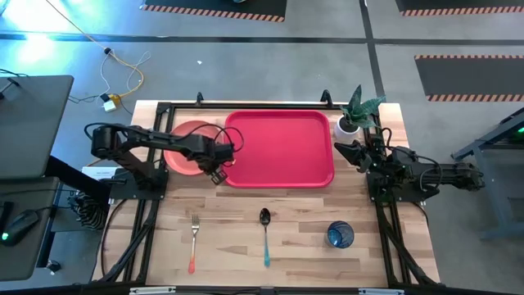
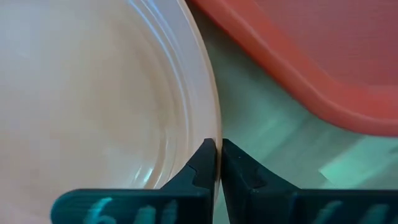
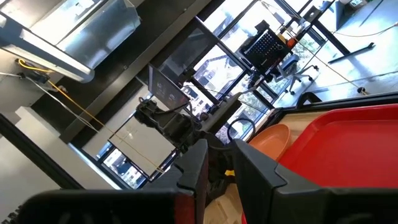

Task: Pick and place plate/cup/fork/spoon on tray
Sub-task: Put the orange plate on the tray

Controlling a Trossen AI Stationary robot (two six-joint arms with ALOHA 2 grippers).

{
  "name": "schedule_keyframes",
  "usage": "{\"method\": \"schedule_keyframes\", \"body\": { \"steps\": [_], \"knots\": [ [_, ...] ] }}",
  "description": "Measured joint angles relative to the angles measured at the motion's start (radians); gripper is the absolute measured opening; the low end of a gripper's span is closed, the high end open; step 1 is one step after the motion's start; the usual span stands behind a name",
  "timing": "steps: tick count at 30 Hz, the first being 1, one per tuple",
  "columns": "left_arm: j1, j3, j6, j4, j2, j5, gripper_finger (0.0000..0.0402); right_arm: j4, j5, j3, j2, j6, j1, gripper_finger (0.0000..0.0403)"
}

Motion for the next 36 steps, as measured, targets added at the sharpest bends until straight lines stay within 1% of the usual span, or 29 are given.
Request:
{"method": "schedule_keyframes", "body": {
  "steps": [6,22,26,30,36],
  "knots": [
    [-0.011,0.000,-0.001,-0.024,-0.076,0.028,0.0003,0.000,0.000,0.000,0.000,-0.001,0.000,0.0067],
    [-0.010,0.000,0.008,-0.027,-0.328,0.024,0.0001,0.000,0.007,0.000,0.000,-0.003,0.000,0.0067],
    [-0.010,0.000,0.040,-0.016,-0.389,0.023,0.0001,0.000,0.007,0.000,0.000,-0.003,0.000,0.0067],
    [-0.010,0.038,0.100,-0.018,-0.425,0.021,0.0001,0.000,0.008,0.000,0.000,-0.003,0.000,0.0067],
    [-0.010,0.154,0.216,-0.017,-0.430,0.009,0.0001,-0.001,0.008,0.000,0.000,-0.011,0.000,0.0067]
  ]
}}
